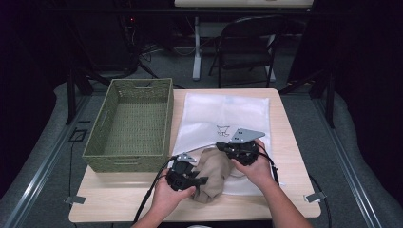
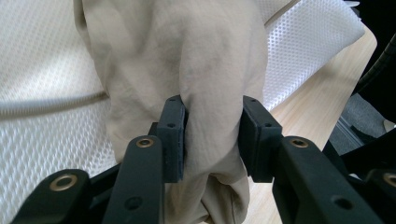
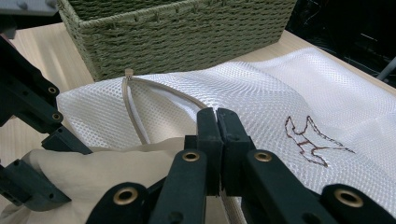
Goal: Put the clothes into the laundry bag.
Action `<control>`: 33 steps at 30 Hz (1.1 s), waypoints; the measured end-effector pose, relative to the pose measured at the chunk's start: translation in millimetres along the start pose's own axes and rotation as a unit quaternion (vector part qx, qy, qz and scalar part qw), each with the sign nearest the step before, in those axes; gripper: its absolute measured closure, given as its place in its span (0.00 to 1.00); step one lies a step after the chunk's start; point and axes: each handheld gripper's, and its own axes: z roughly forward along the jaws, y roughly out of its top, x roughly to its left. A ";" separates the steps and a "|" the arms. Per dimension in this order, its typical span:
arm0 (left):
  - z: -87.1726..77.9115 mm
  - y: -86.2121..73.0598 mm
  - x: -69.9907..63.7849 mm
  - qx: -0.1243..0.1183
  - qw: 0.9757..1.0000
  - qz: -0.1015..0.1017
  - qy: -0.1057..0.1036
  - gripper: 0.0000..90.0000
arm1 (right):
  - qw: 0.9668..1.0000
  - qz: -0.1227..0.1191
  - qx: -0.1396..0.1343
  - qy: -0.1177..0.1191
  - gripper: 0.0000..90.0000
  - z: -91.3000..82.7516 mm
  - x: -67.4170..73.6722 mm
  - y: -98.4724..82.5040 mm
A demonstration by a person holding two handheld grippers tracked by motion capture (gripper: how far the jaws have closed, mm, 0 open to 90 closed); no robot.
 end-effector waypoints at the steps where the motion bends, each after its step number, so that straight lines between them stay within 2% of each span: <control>1: -0.4 1.6 -0.5 0.001 1.000 0.003 0.001 0.73 | 1.000 0.000 0.000 0.000 0.99 0.0 0.1 0.0; 13: 2.9 25.1 -0.1 -0.014 1.000 0.008 0.016 0.76 | 1.000 0.000 -0.002 0.003 0.99 -0.7 0.6 0.3; 18: 6.0 32.3 2.8 -0.023 1.000 -0.003 0.021 0.76 | 1.000 -0.001 -0.002 0.003 0.99 -1.3 0.8 0.6; 25: 9.5 41.5 9.1 -0.031 0.999 -0.007 0.028 0.77 | 1.000 -0.001 -0.006 0.002 0.99 -1.7 1.5 1.4; 33: 18.0 48.7 14.0 -0.050 0.998 -0.018 0.042 0.76 | 1.000 0.001 -0.012 0.001 0.99 -4.1 1.7 3.1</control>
